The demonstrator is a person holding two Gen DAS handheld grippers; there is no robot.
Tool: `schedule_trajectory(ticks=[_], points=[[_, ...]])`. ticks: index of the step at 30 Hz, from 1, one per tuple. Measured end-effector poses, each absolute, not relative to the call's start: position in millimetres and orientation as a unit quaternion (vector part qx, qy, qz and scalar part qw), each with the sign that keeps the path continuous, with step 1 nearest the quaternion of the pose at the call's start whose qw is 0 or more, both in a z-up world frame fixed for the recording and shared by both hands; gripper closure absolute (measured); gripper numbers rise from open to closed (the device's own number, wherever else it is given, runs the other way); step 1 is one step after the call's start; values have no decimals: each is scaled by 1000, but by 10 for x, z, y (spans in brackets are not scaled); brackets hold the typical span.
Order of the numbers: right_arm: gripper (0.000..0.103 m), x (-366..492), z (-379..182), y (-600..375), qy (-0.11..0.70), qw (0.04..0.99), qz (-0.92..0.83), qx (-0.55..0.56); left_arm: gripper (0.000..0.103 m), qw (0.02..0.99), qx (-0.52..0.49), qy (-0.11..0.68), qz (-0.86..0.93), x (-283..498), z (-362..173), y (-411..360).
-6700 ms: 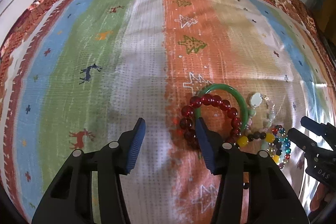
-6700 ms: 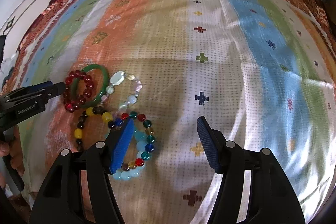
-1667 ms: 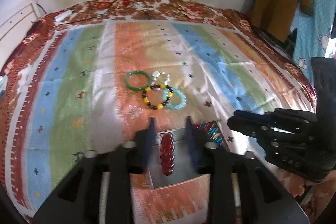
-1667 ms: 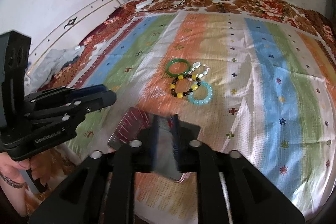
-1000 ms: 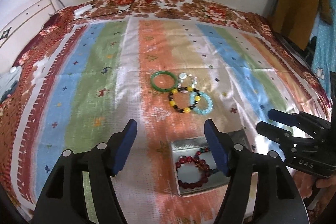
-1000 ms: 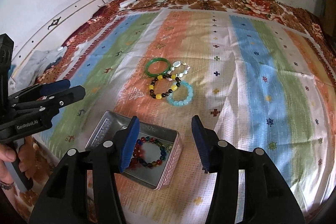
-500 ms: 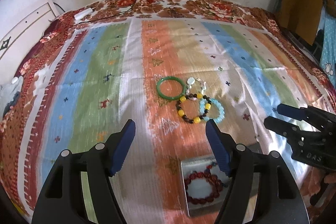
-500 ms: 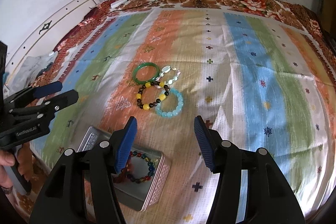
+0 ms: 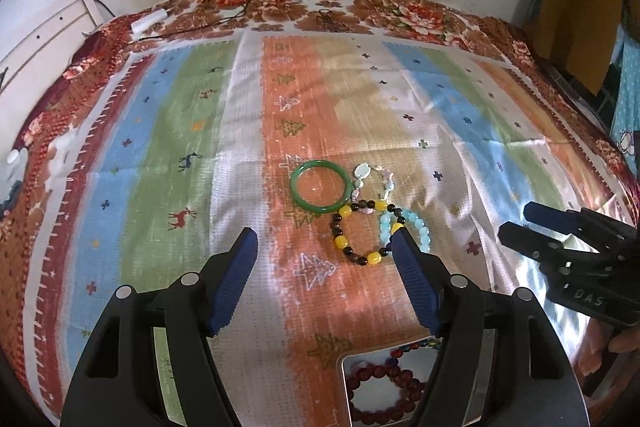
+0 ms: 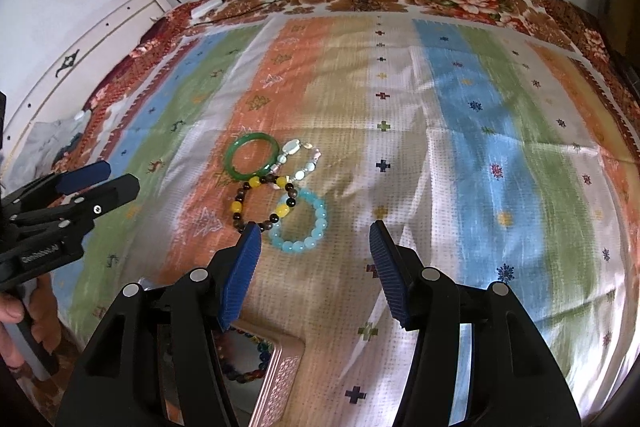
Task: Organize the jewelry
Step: 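Open both tools to drop the bracelets into the tin and withdraw, then move both tools toward the remaining bracelets beside the green bangle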
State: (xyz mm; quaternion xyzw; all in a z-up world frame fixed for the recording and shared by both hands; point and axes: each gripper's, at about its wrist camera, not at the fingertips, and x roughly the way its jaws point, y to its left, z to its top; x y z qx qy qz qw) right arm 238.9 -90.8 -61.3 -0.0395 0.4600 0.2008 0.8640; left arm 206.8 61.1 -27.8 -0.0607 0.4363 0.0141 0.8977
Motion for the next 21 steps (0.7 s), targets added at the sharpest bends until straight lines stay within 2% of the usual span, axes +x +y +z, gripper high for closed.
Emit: schedule_trajectory(ticks=[21], points=[[47,2702,-865,-762,490,847,196,-63,33,871,-53,488,-4,2530,-643,622]])
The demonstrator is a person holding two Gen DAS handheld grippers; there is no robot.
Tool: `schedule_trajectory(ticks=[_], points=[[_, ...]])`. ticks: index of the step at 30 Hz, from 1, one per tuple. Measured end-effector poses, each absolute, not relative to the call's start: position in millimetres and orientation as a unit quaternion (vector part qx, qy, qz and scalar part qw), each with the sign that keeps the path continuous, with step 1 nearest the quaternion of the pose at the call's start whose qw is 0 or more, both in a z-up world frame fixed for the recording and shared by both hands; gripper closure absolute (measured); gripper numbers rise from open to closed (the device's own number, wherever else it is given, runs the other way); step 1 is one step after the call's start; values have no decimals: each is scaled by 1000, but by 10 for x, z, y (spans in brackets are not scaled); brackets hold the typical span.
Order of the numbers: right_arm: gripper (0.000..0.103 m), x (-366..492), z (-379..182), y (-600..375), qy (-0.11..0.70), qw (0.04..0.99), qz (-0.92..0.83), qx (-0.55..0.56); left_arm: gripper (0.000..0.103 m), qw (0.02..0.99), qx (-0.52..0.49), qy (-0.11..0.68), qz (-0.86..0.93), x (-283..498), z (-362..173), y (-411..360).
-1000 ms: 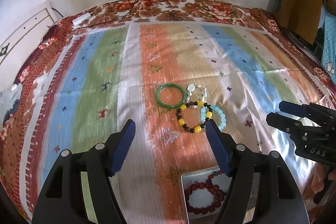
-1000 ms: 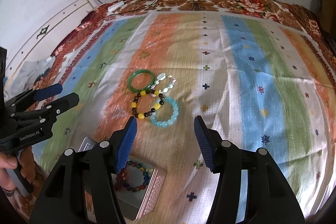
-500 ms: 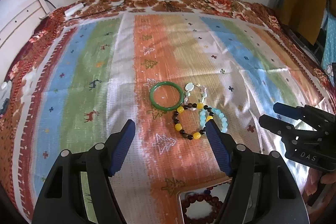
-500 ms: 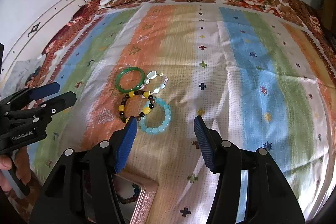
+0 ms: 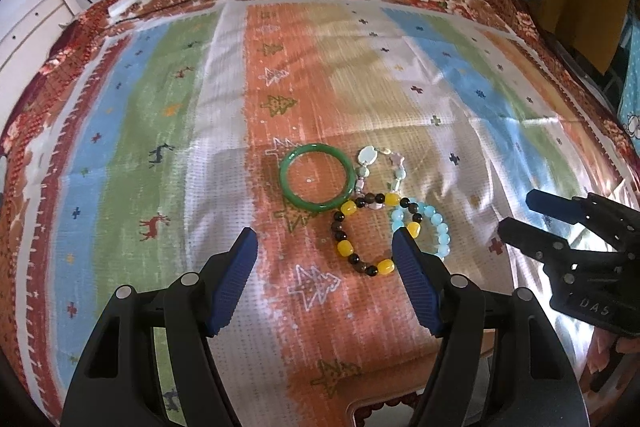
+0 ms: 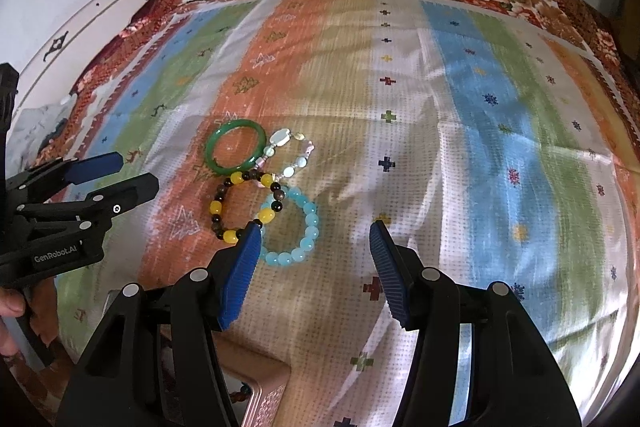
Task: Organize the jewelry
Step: 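Move both tools toward the remaining bracelets beside the green bangle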
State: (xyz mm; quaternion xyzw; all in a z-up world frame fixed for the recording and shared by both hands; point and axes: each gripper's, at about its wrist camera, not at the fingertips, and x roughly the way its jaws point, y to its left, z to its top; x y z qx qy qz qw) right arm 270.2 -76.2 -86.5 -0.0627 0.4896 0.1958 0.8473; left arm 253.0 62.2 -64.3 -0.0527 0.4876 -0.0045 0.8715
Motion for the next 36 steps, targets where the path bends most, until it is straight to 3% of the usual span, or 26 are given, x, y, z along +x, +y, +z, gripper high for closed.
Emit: schedule_trajectory(ticks=[27,36], points=[[47,2988,-1175,-626,529,822,196,-76,34,843,-16,538,-26,2956,-999,519],[47,3159,-1416,-556,554,807,186,-91,42,834,-11,550,-32,3087,-1143,516]])
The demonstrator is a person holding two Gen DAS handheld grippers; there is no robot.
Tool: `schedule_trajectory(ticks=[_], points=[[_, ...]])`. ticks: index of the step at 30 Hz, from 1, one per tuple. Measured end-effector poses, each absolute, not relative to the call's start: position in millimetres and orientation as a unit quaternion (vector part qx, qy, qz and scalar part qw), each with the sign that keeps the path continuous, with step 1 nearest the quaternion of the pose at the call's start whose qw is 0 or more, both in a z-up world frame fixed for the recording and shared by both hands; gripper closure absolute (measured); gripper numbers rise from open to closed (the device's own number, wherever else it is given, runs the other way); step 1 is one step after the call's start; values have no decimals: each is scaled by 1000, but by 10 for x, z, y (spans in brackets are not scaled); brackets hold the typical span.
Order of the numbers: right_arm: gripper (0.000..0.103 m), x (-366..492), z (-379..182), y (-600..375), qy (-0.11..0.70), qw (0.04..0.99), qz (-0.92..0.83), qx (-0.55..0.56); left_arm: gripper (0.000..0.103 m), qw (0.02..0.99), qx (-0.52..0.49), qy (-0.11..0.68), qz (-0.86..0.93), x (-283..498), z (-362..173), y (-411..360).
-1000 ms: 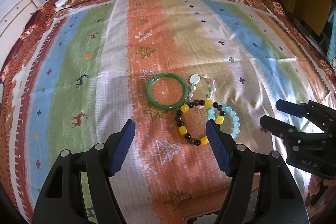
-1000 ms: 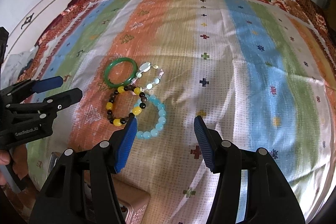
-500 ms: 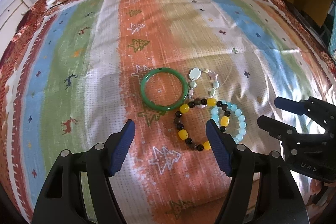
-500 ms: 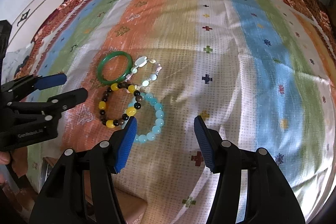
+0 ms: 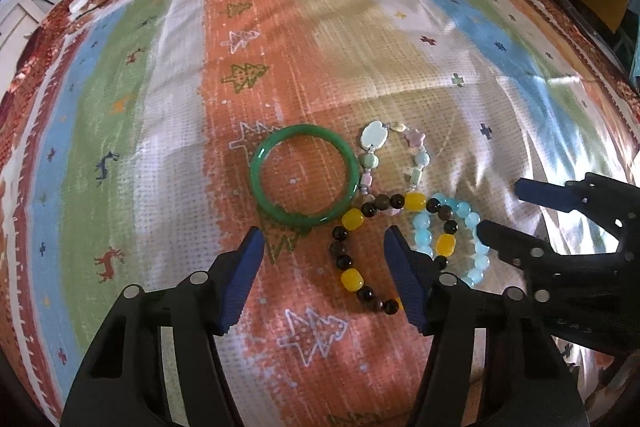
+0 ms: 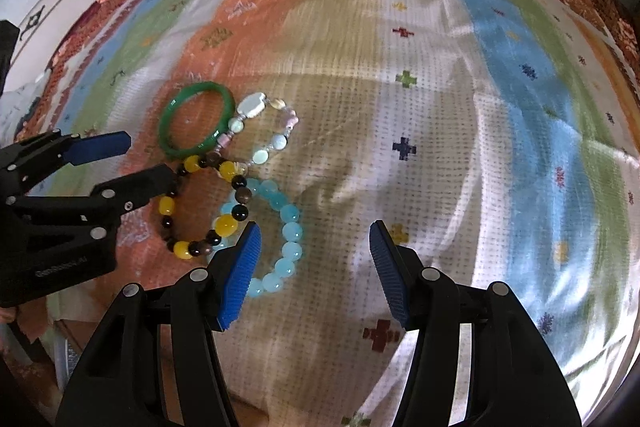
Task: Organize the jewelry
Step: 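Move both tools toward the remaining bracelets beside the green bangle, then close the left tool on the yellow-black bracelet while the right tool grips the light-blue bracelet, then lift both bracelets and carry them over the silver tin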
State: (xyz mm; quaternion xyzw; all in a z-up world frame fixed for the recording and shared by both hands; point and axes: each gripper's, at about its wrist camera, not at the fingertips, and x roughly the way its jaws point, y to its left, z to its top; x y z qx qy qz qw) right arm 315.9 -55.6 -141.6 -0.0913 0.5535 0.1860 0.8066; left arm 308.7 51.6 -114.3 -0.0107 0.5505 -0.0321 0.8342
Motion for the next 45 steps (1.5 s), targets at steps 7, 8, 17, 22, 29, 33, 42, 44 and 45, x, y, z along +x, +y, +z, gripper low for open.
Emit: schedule_trajectory(ticks=[7,8,17,22,29,33,42,44,45], points=[[47,3209,-1548,-451,564,797,182,-116,45,820,-10,571,-41,3106,-1301,522],[47,3221,-1556,-445,566,796,181,-117,45,817,-8,575,-41,3110,-1325,521],[47,3234,-1616,-403,569,793,174,-132,57,812,-2,582,-46,3156,-1404,531],[47,3250,-1622,-397,569,792,177,-131,91,815,-9,577,-60,3140,-1427,528],[91,3240,-1587,-498,572,792,172,-127,94,816,6,575,-65,3111,-1418,501],[91,3227,-1547,-563,572,793,184,-103,94,821,7,567,-62,3080,-1319,514],[91,3084,-1232,-586,549,804,217,-70,94,845,-23,530,-68,2928,-933,585],[91,3058,-1169,-558,544,806,225,-64,94,848,-30,525,-64,2891,-887,602],[91,3045,-1143,-550,542,807,226,-63,94,849,-32,524,-64,2873,-869,603]])
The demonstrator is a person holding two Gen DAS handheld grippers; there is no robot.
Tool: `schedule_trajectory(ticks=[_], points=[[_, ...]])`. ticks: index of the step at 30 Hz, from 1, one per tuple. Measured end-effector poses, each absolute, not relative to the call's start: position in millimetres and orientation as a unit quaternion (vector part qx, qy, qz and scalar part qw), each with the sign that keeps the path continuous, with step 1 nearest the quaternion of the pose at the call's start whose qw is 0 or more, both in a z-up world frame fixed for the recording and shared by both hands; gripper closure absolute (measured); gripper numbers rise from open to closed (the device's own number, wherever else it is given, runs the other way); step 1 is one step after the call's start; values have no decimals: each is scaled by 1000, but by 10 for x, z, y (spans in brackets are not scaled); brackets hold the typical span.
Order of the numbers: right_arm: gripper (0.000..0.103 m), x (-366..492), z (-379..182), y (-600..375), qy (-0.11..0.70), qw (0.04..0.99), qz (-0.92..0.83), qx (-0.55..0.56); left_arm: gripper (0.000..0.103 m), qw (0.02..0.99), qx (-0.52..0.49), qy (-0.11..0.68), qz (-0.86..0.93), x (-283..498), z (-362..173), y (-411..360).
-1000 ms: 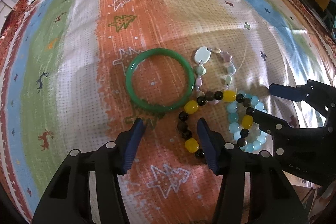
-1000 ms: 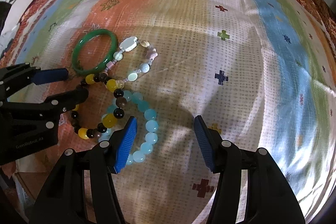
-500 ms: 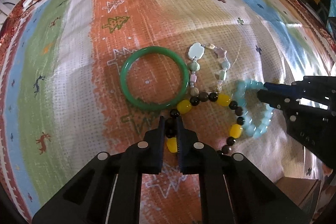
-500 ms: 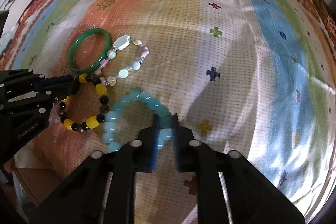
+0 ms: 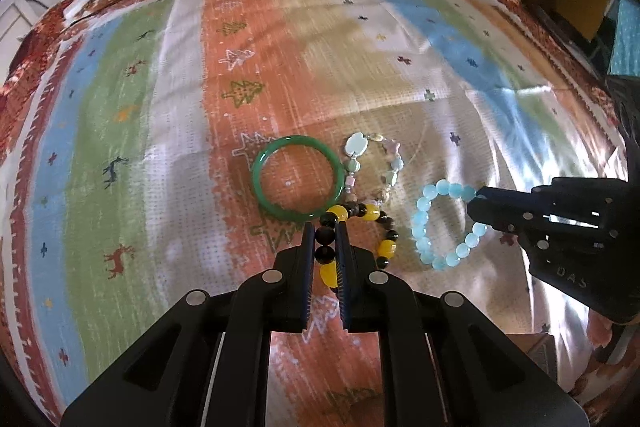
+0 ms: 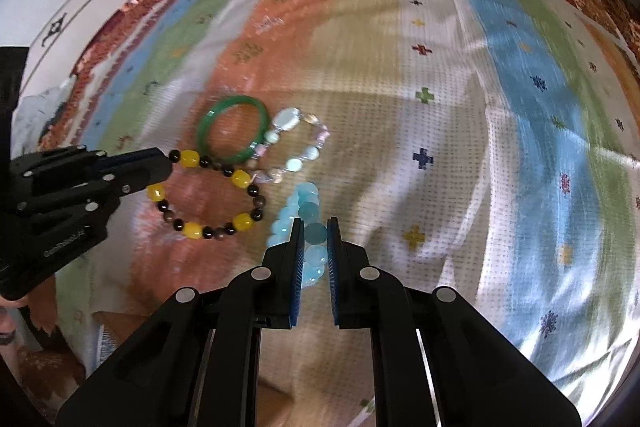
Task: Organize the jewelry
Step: 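Lift both bracelets and carry them over the silver tin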
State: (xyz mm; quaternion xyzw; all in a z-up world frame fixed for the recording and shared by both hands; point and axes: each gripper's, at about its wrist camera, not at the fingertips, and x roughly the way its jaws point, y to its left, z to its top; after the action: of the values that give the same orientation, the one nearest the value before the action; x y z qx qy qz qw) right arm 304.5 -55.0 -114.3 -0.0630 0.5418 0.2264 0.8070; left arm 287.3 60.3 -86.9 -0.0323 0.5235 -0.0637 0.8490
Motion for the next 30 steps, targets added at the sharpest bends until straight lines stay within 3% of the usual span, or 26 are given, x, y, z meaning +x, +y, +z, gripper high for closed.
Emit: schedule_trajectory(ticks=[30], points=[[91,2466,-491,-574,462,846,259,-61,93,890,-25,453,-51,2359,-211,461]])
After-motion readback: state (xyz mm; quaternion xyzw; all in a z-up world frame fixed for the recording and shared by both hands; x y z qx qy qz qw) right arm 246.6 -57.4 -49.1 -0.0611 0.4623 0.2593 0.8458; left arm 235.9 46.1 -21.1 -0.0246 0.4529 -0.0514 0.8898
